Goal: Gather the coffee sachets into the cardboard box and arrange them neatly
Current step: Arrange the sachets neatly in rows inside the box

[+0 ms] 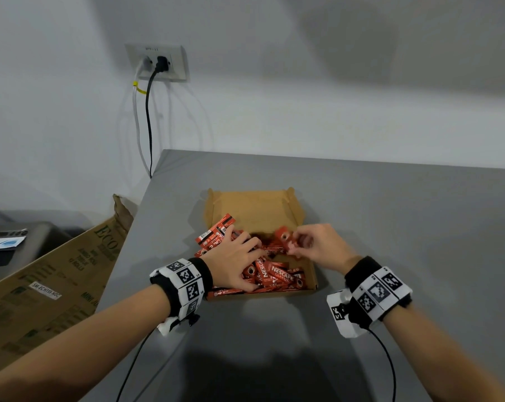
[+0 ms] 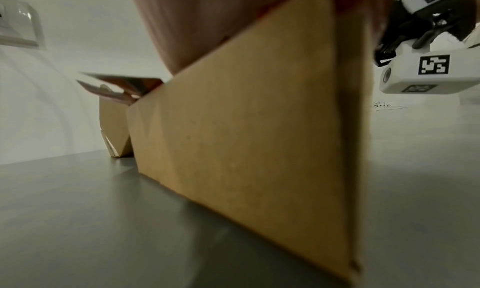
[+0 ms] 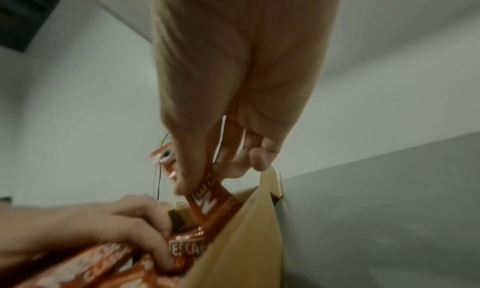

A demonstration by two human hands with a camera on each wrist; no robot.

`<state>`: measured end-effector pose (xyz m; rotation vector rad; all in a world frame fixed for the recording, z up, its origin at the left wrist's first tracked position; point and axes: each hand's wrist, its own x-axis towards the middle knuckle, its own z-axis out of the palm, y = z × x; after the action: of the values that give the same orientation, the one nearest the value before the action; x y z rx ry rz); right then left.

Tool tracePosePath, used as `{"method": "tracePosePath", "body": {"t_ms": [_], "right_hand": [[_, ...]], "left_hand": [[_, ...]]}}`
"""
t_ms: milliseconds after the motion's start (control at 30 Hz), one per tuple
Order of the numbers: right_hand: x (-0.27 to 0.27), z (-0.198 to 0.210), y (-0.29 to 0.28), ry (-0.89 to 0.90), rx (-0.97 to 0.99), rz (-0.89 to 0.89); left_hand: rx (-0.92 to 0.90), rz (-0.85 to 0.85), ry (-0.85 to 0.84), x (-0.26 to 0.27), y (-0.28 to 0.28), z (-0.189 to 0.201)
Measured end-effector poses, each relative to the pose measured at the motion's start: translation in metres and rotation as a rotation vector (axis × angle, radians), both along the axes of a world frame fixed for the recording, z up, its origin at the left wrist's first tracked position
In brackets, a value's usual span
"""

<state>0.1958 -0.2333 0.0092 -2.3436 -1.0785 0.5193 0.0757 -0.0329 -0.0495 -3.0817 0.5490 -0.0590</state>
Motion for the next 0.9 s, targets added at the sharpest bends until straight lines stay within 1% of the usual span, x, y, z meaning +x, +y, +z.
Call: {"method": "tracePosePath", "body": {"t_ms": [33,100,133,200,367,567,600,733,800,900], "right_hand": [[0.001,0.002,0.001,0.029,0.078,-0.043],[-0.001,0.003,0.004,0.154,0.225,-0.118],[-0.005,0.004,0.006,0.224,0.281,-0.139],[-0.012,0.002,0.009,0.301,0.347,-0.155],[-0.014,-0.007,0.007,0.475,0.441,-0.179],[-0.012,-0.012,-0.004,0.52,0.467,-0.268],[-0.011,-0.013,-0.006,0.472,0.445,-0.265],[-0.01,-0.012,-0.011,0.057,0.197,-0.15],[-0.009,-0.015,-0.012,-0.053,0.094,-0.105],[-0.012,-0.013,-0.011,-0.174,-0.022,-0.116]], "left_hand": [[-0.002,0.001,0.013,0.0,0.0,0.0],[-0.008,0.002,0.027,0.0,0.001,-0.001],[-0.009,0.002,0.026,0.0,0.0,-0.001],[-0.006,0.001,0.021,0.001,0.0,-0.001],[0.003,0.005,0.027,0.0,0.0,0.0],[-0.011,-0.004,0.009,0.0,0.001,-0.001],[-0.013,-0.006,0.004,0.0,0.001,-0.002],[-0.011,-0.008,-0.012,0.0,0.001,-0.001],[-0.004,-0.008,-0.015,0.0,0.0,-0.001],[-0.014,-0.005,0.004,0.0,0.0,0.0]]}}
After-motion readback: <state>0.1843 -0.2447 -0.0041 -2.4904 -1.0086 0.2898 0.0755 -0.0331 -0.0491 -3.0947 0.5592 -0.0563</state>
